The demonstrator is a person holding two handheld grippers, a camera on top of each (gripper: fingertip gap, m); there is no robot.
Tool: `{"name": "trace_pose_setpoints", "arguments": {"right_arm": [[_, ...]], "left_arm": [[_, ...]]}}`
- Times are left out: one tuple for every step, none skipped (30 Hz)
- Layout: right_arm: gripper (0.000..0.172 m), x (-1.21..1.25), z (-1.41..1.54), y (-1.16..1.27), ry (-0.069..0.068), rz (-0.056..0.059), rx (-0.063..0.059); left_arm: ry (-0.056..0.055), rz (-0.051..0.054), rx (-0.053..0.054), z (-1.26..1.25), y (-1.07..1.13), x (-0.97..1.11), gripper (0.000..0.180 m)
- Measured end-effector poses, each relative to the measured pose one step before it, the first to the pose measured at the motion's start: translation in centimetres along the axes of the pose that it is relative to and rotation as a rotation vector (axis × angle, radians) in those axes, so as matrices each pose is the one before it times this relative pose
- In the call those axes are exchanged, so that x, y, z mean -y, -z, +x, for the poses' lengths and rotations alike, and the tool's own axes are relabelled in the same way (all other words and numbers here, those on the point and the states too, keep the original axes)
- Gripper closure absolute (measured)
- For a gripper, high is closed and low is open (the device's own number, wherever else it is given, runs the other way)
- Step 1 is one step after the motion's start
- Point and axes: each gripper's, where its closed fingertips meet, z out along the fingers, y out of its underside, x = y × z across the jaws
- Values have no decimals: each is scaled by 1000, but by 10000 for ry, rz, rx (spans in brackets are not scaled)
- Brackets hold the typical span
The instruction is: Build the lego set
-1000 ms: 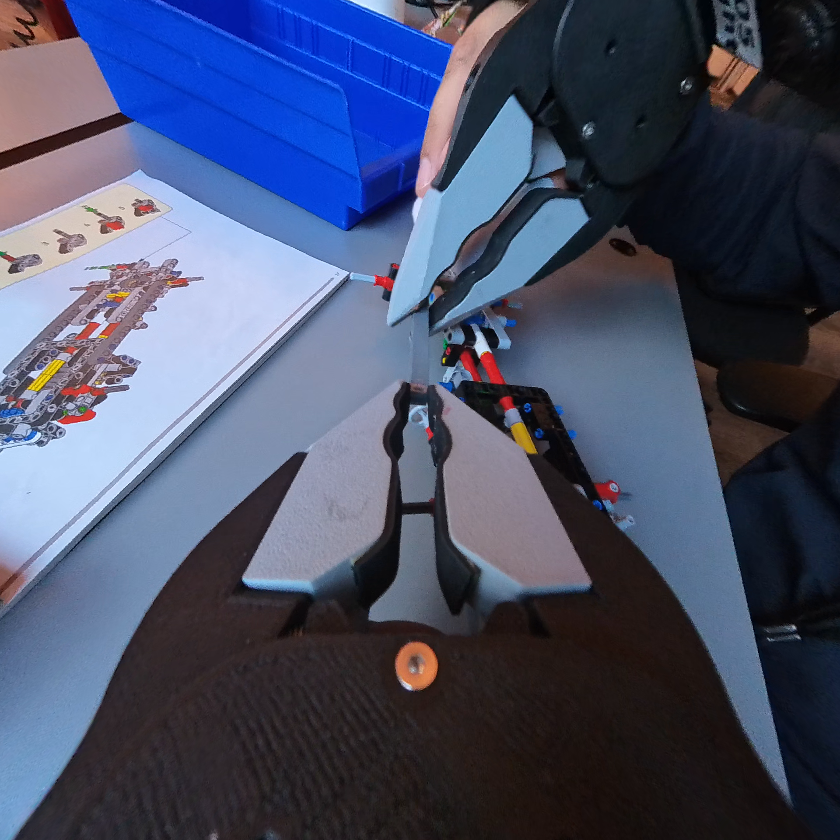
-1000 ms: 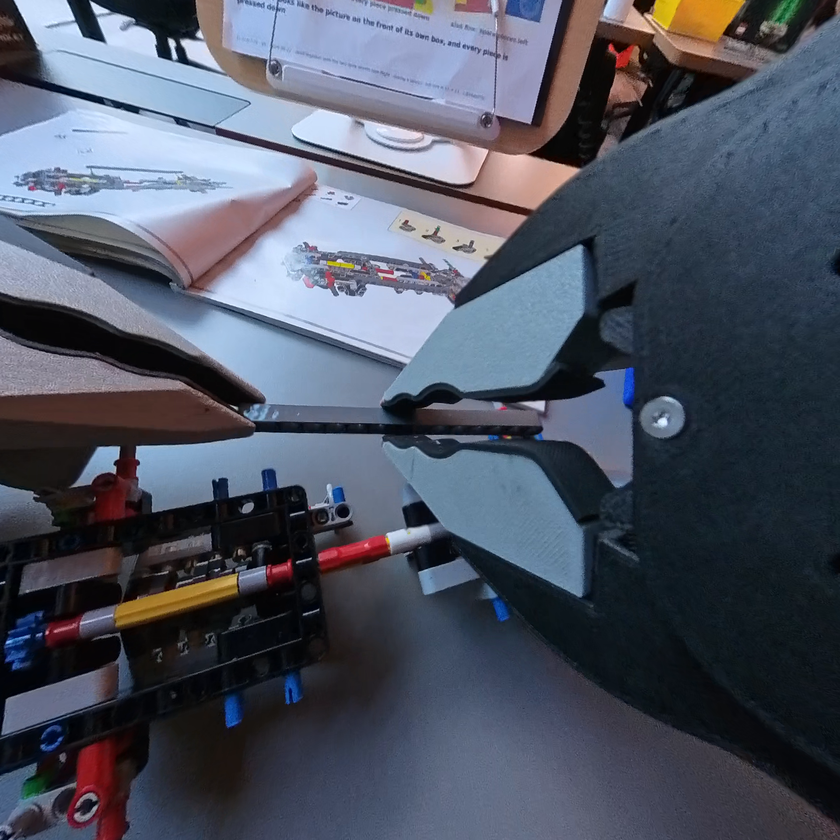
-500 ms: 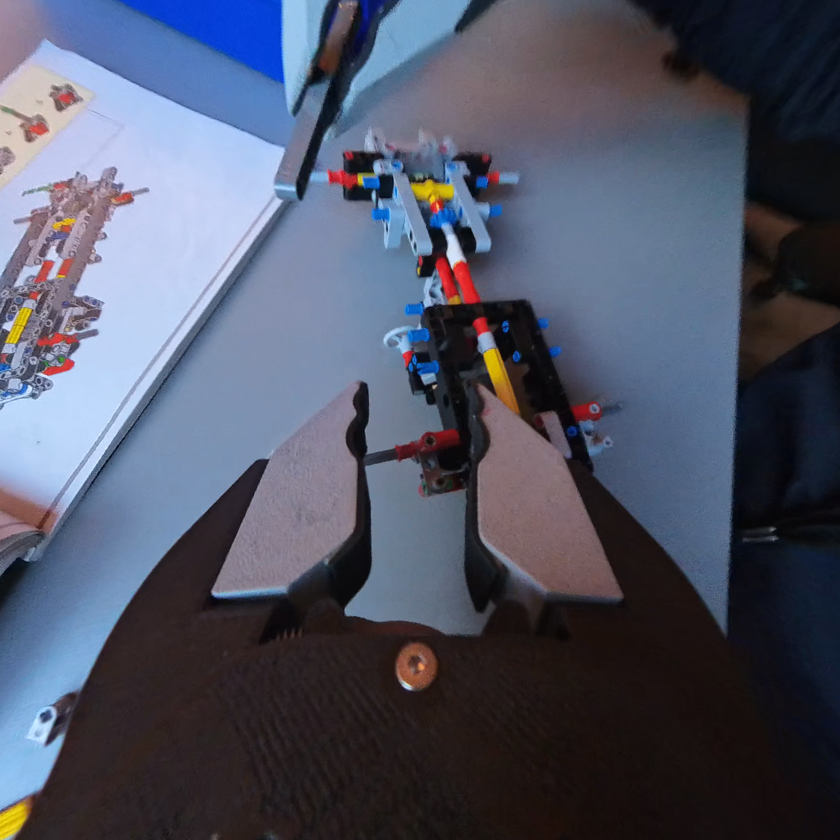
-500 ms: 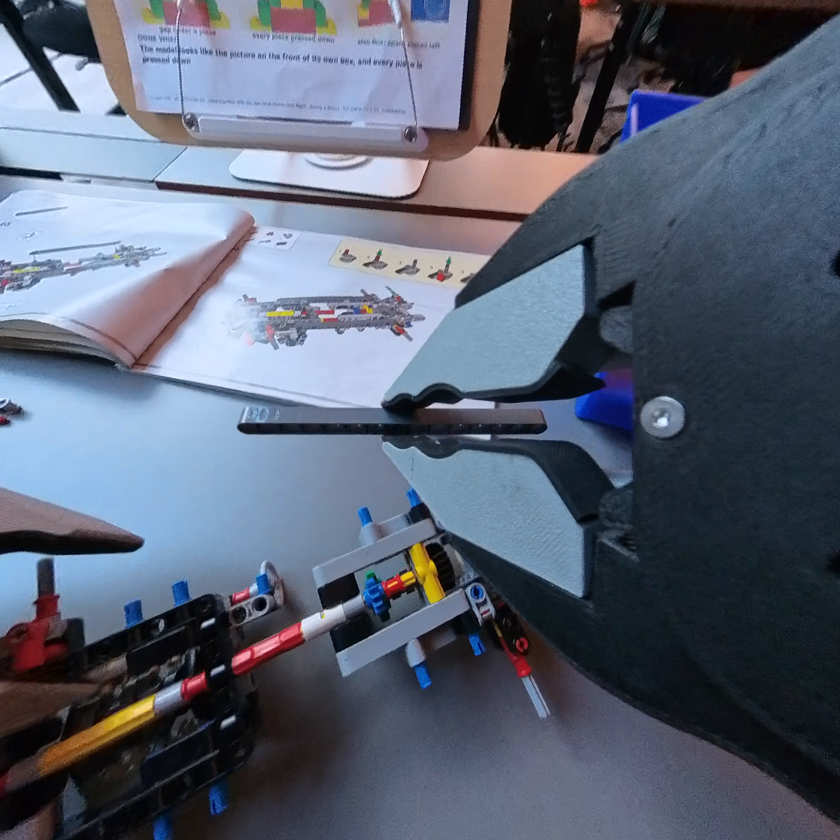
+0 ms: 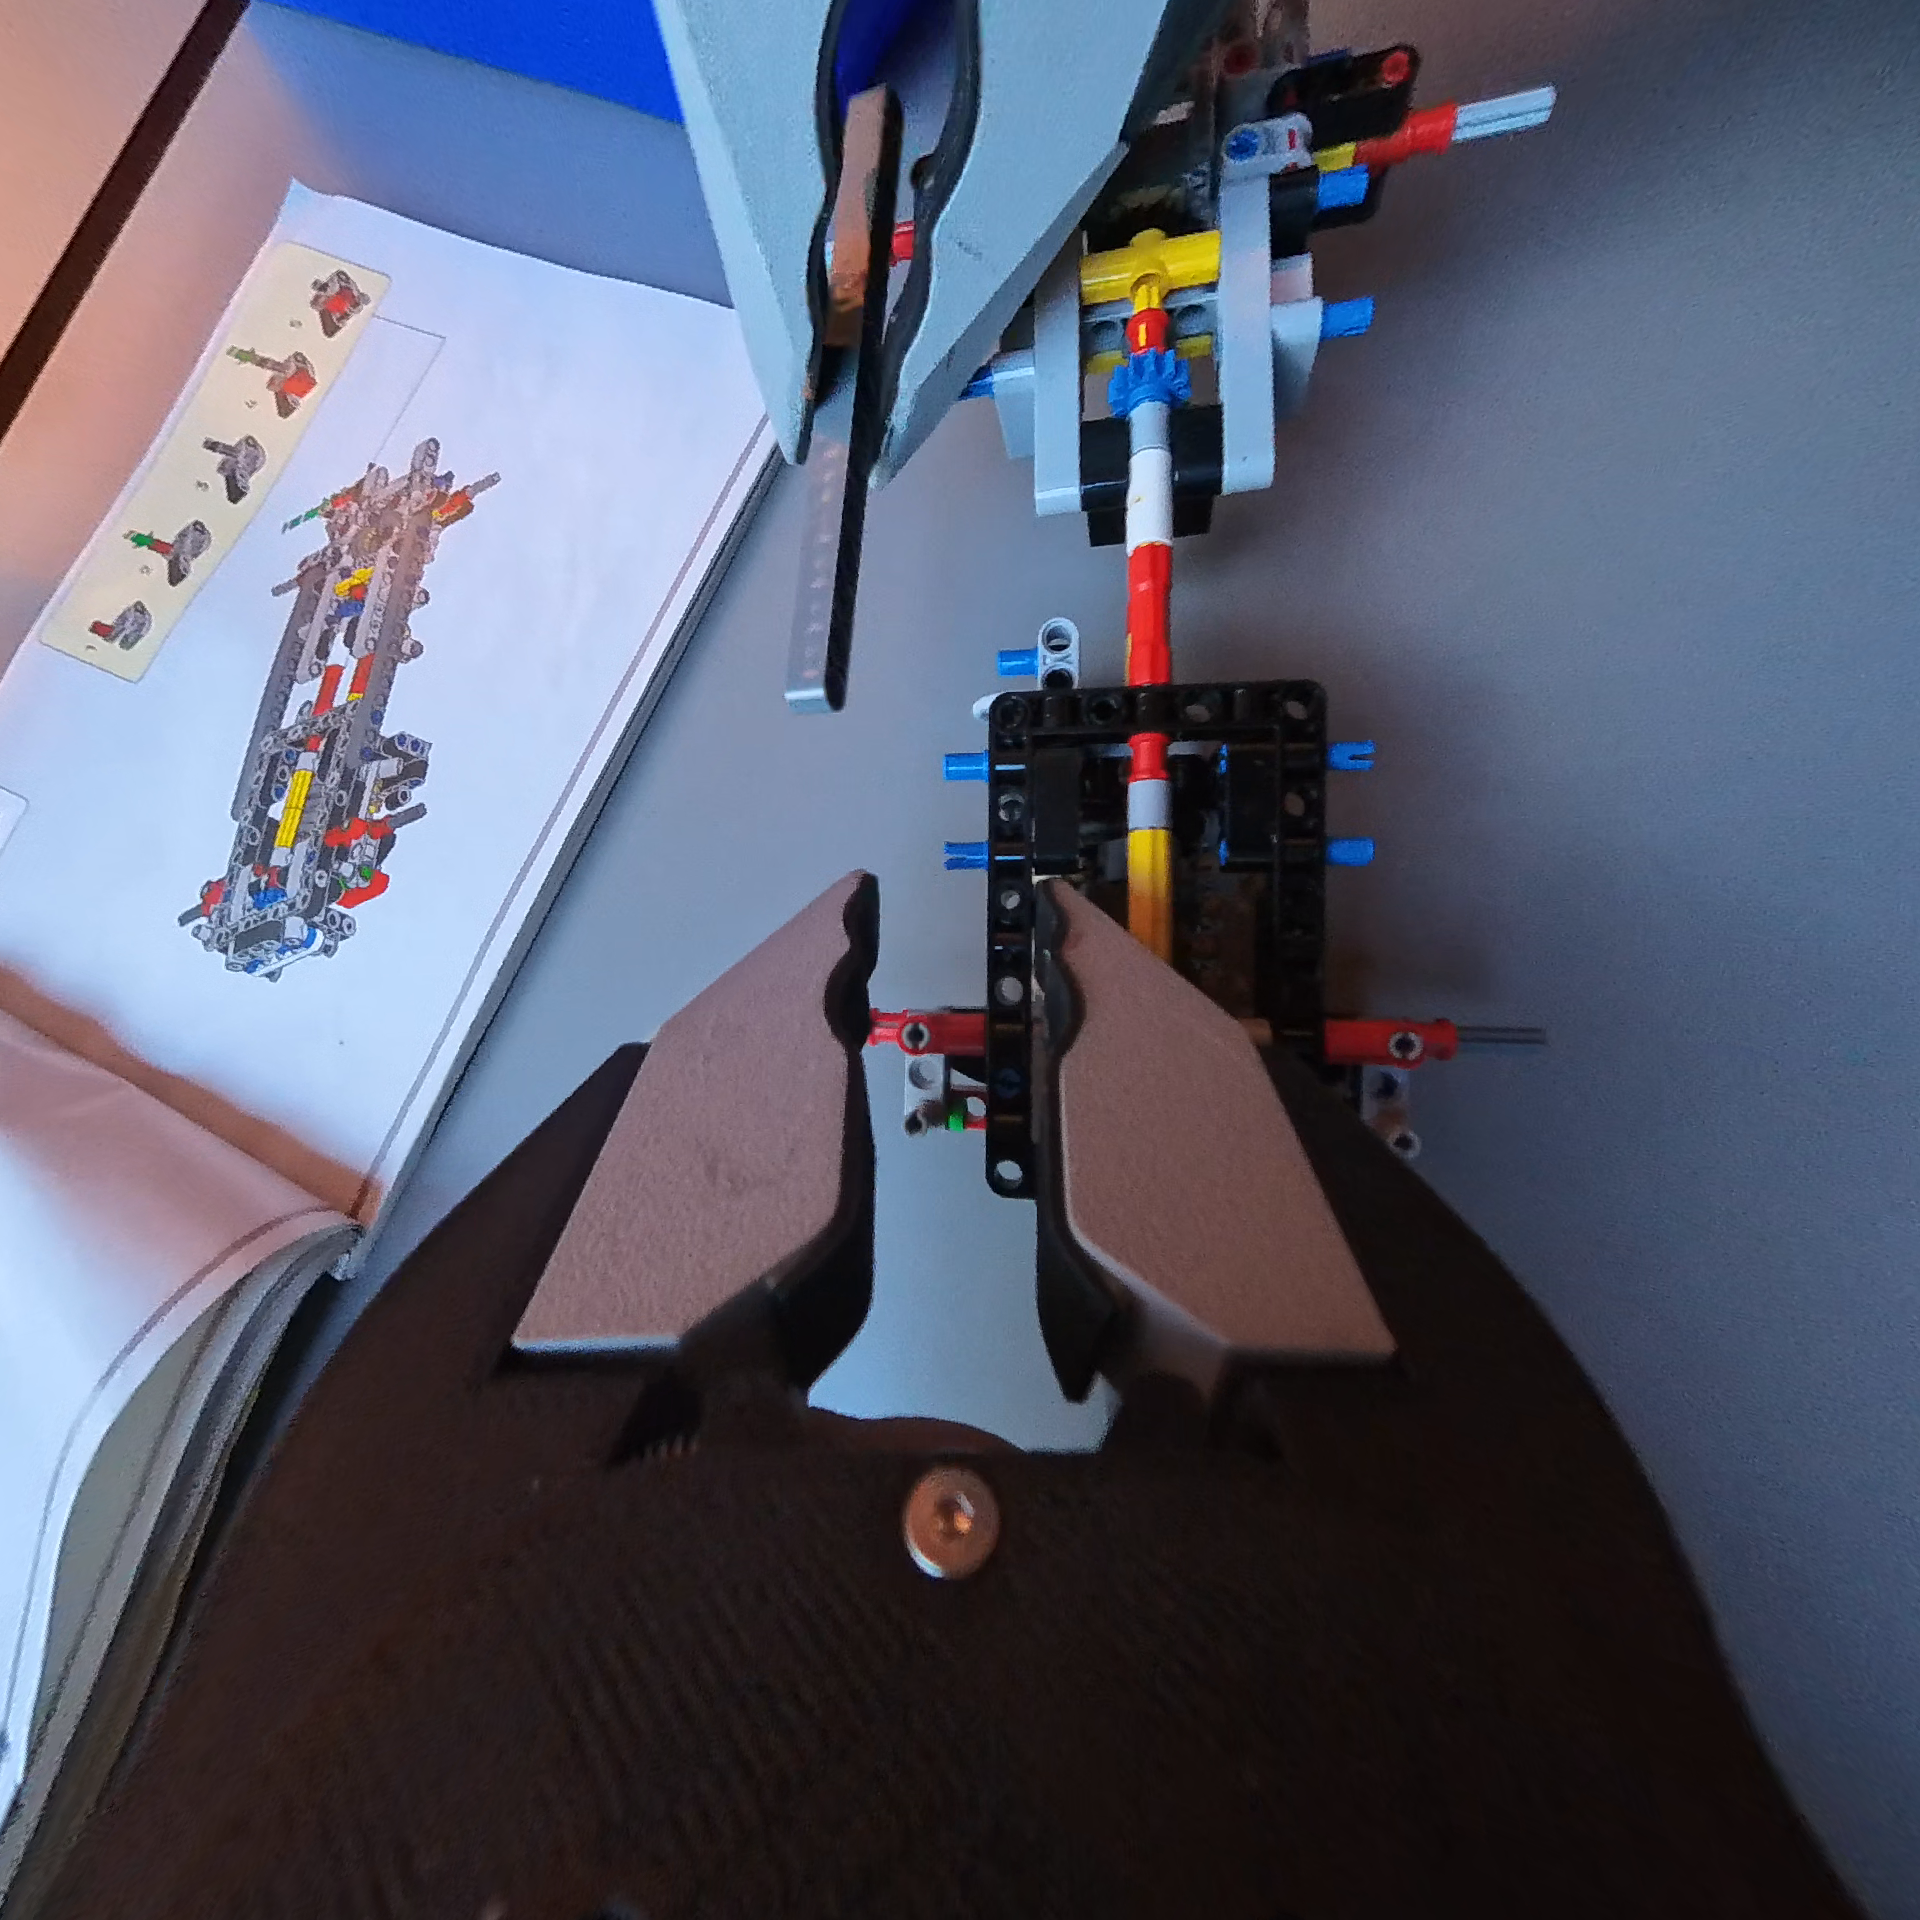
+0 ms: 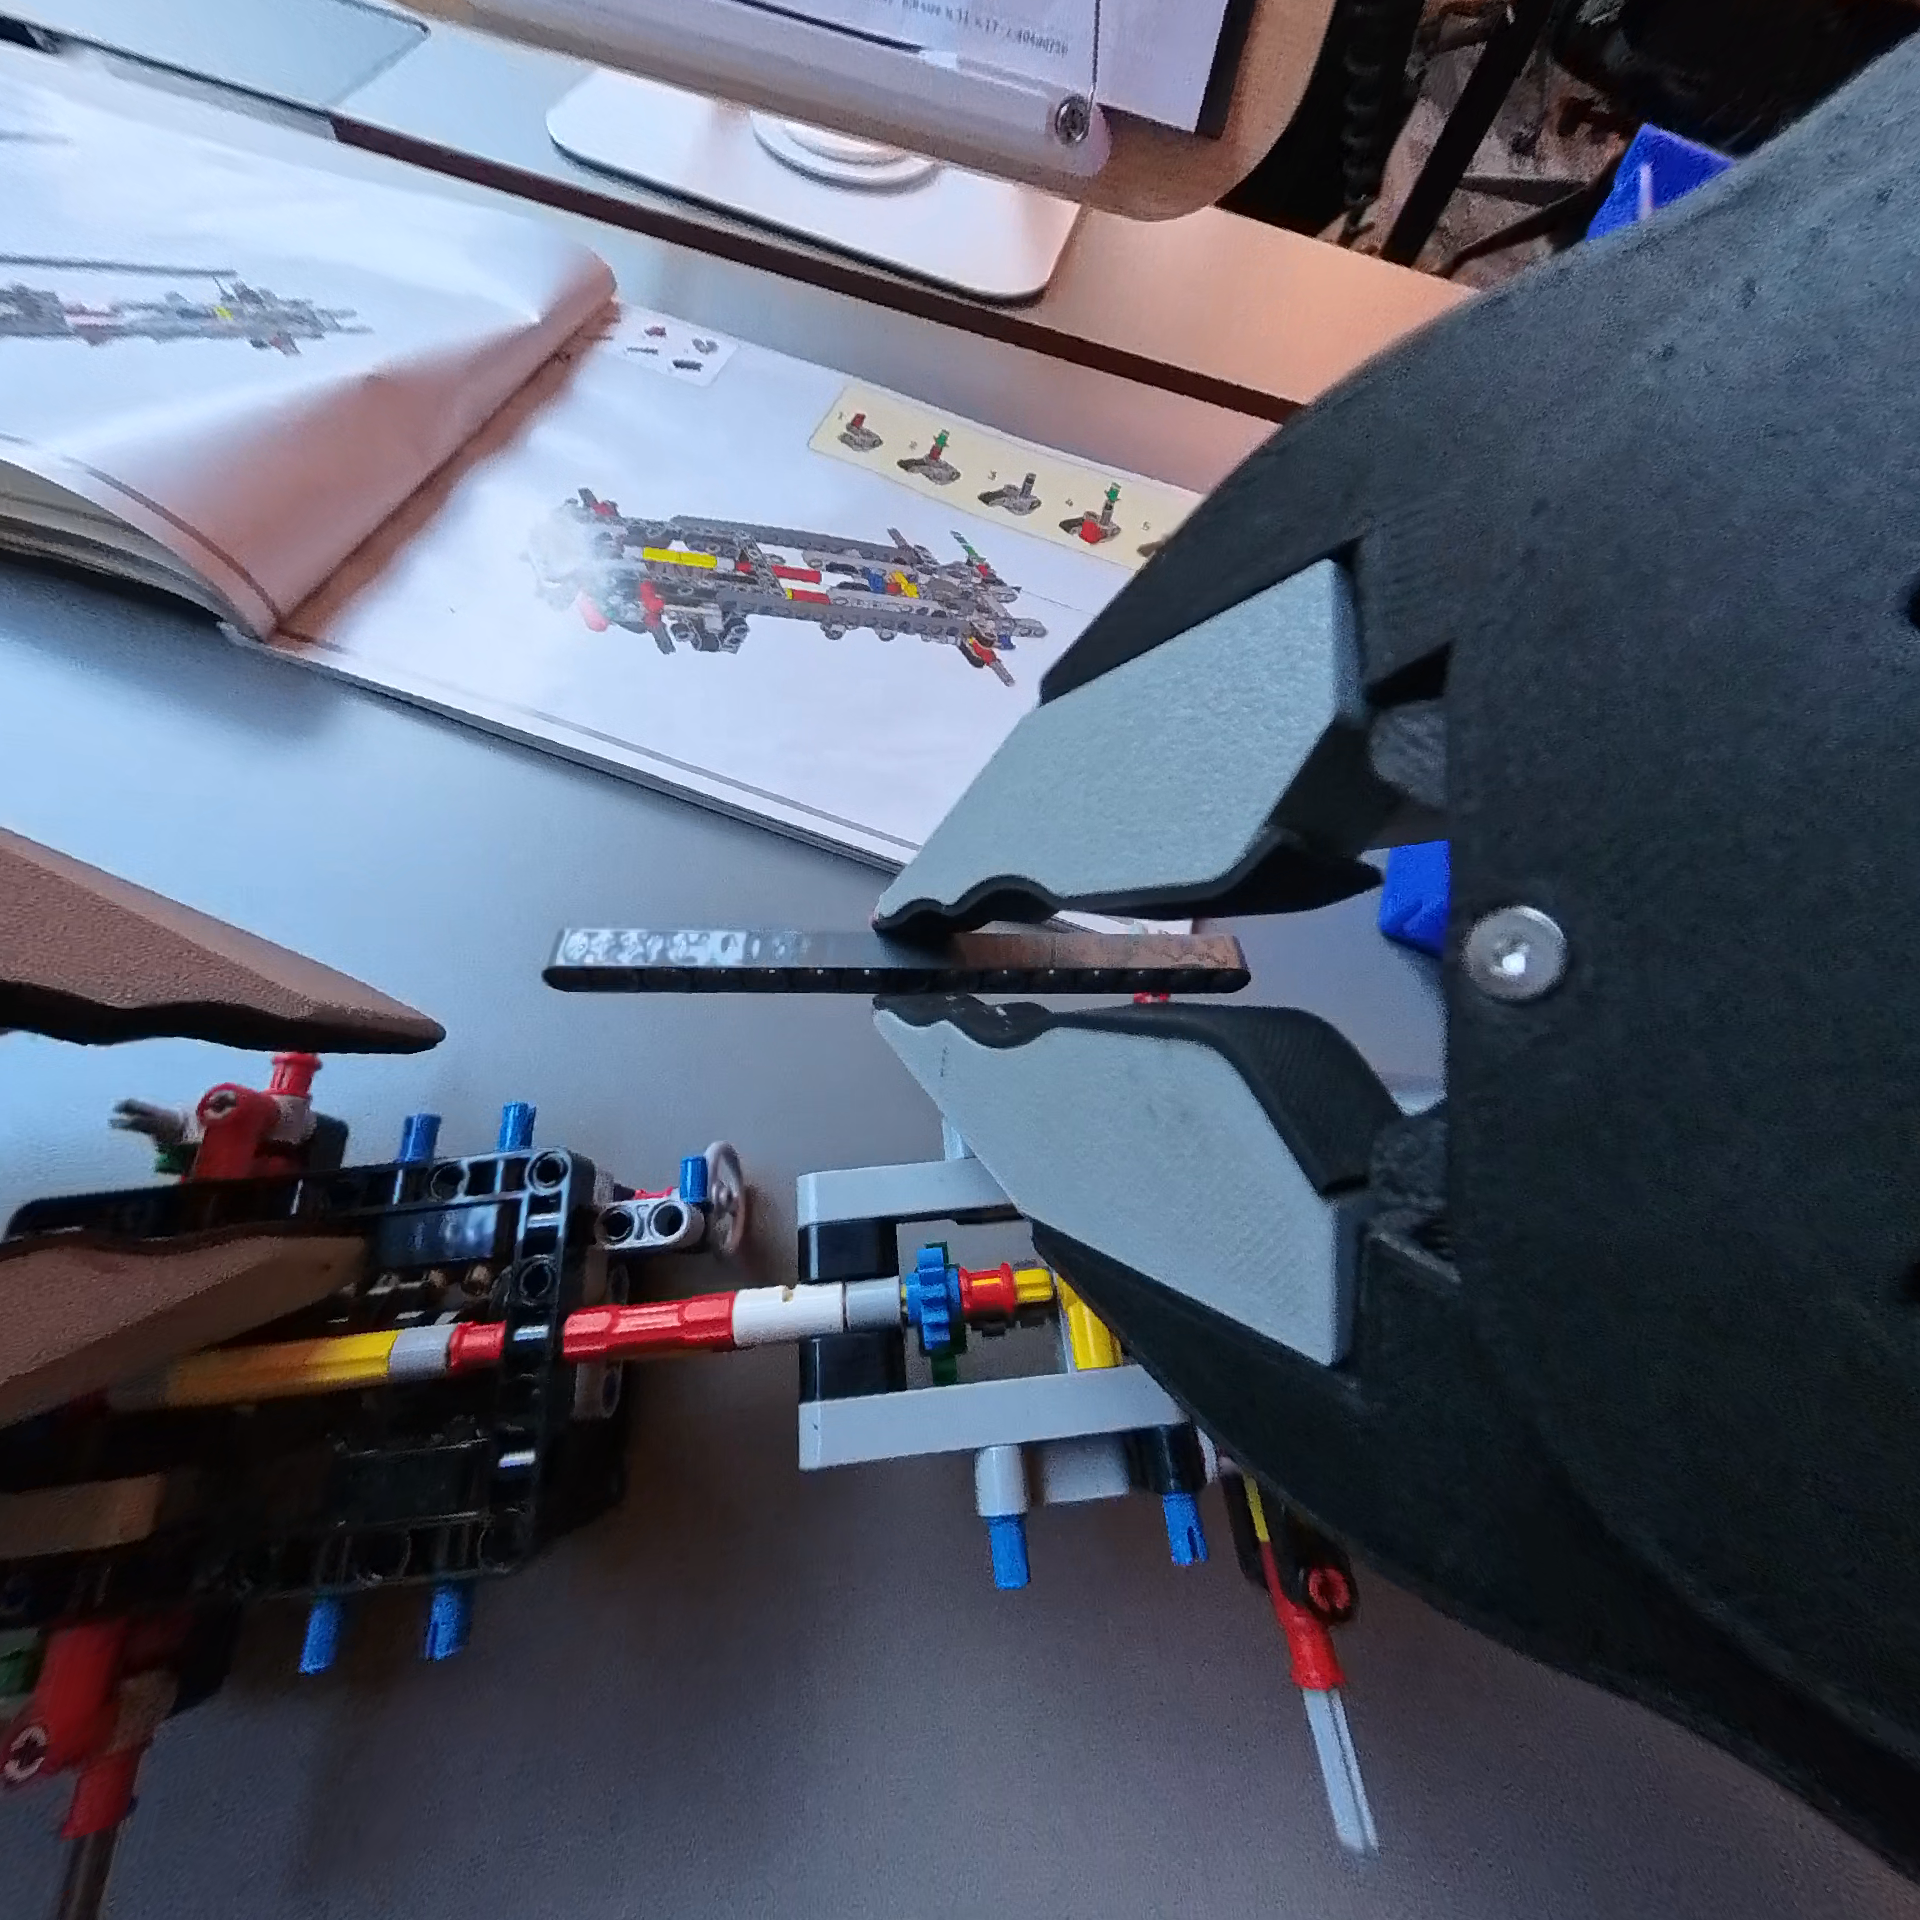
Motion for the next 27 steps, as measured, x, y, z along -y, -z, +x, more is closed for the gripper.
{"name": "trace_pose_setpoints", "arguments": {"right_arm": [[164,-18,16,72,66,-181,60],[164,33,68,144,168,-148,11],[164,84,127,204,214,-107,-6],[164,113,158,232,156,-74,34],[164,135,105,235,68,-65,128],[164,196,31,177,40,-22,179],[164,222,-101,98,40,-1,221],[164,141,-120,21,28,-49,200],[164,7,-39,-58,24,-102,86],[164,-105,-81,-87,53,-118,18],[164,-139,-143,-88,78,-84,-20],[164,-76,-171,-83,69,10,-53],[164,-42,-243,-88,9,79,-17],[164,-106,-271,-90,-60,73,9],[164,-195,-169,-82,-96,28,-47],[164,-239,-100,-50,-98,15,-82],[164,-161,-86,-5,-101,56,-91],[164,-101,-71,48,-111,97,-87],[164,-75,-40,65,-130,92,-77],[164,-78,15,83,-119,86,-94],[164,-53,24,53,-80,90,-97],[164,-42,7,40,-40,83,-79],[164,-46,-18,17,-20,67,-60],[164,-68,-55,-17,-2,39,-24],[164,-64,-61,-43,33,31,-33],[164,3,-68,-45,77,50,-28],[164,-4,-161,-48,107,33,33]], "left_arm": [[-109,-43,58,-6,-2,64,152],[-106,-39,107,-78,9,102,151],[-75,2,102,-93,39,165,150],[-15,41,31,-51,72,203,148],[60,114,-39,-18,87,265,147],[146,227,-146,66,89,361,146],[252,305,-229,100,95,399,146],[353,389,-218,15,92,464,144],[401,445,-168,-113,168,549,146],[352,437,-70,-256,256,523,153],[250,337,19,-391,282,405,161],[186,195,10,-322,228,235,165],[157,78,-94,-123,125,82,170],[122,-1,-148,16,-2,-5,174],[94,-74,-81,-43,-128,-103,176],[54,-112,-5,-122,-218,-132,176],[5,-154,-17,-114,-287,-185,177],[2,-163,-7,-159,-308,-182,177],[18,-120,-15,-178,-308,-95,177],[27,-47,-90,-78,-265,22,177],[14,-10,-166,86,-210,98,177],[-16,-12,-144,119,-165,104,177],[-60,-47,-66,70,-135,52,177],[-118,-44,-70,169,-101,50,176],[-157,-36,-73,258,-95,40,173],[-181,-37,73,107,-72,33,171],[-256,-103,45,188,-32,-104,166]]}}
